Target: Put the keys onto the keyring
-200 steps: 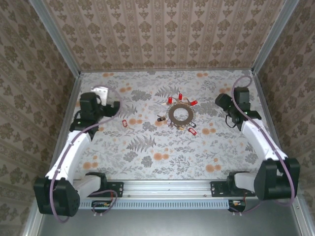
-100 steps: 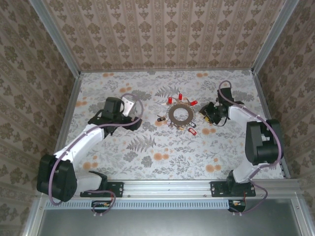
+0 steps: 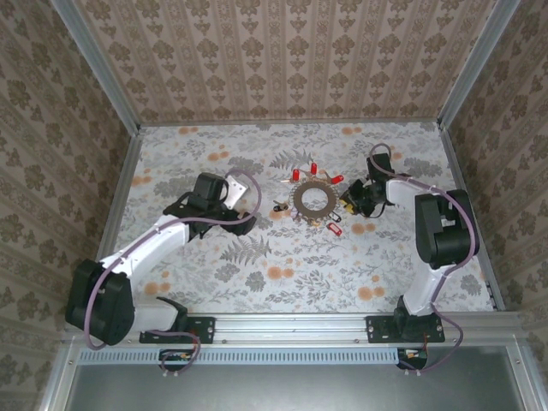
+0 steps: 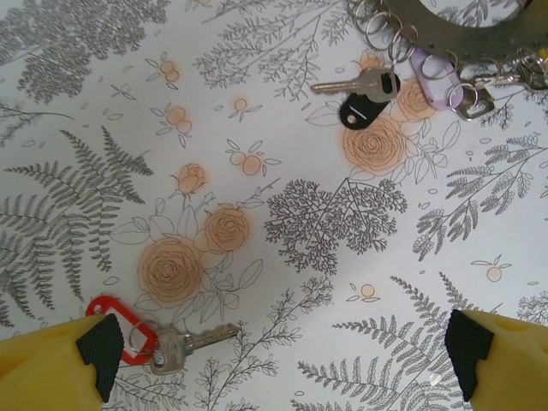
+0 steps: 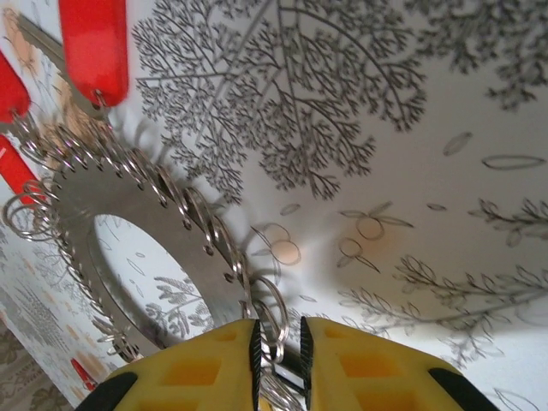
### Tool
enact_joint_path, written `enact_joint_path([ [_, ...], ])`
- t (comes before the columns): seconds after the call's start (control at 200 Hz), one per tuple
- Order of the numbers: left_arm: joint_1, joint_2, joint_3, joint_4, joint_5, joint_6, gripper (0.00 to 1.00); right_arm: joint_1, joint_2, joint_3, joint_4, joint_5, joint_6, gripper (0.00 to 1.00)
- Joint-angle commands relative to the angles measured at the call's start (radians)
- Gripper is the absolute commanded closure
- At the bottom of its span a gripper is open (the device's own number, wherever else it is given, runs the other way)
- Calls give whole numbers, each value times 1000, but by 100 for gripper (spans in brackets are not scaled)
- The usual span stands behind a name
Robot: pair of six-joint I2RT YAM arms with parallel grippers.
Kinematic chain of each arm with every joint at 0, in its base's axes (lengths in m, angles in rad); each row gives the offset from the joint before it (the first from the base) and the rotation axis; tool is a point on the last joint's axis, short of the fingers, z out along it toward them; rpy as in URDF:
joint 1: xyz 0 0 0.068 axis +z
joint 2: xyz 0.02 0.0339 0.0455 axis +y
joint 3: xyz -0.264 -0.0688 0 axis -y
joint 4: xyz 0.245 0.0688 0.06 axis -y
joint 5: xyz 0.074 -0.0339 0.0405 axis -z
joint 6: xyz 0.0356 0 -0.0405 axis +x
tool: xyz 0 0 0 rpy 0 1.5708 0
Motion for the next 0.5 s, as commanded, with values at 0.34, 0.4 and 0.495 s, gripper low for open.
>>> enact_joint_path([
  [0.34, -24, 23, 35, -12, 12, 35, 0, 27, 79, 48, 75, -8, 76, 77],
  [0.4, -26, 26, 37, -10, 14, 36, 0, 27, 83, 47, 78, -10, 77, 77],
  [0.495, -30, 26, 37, -13, 15, 39, 0, 27, 85, 43, 82, -9, 78, 82],
])
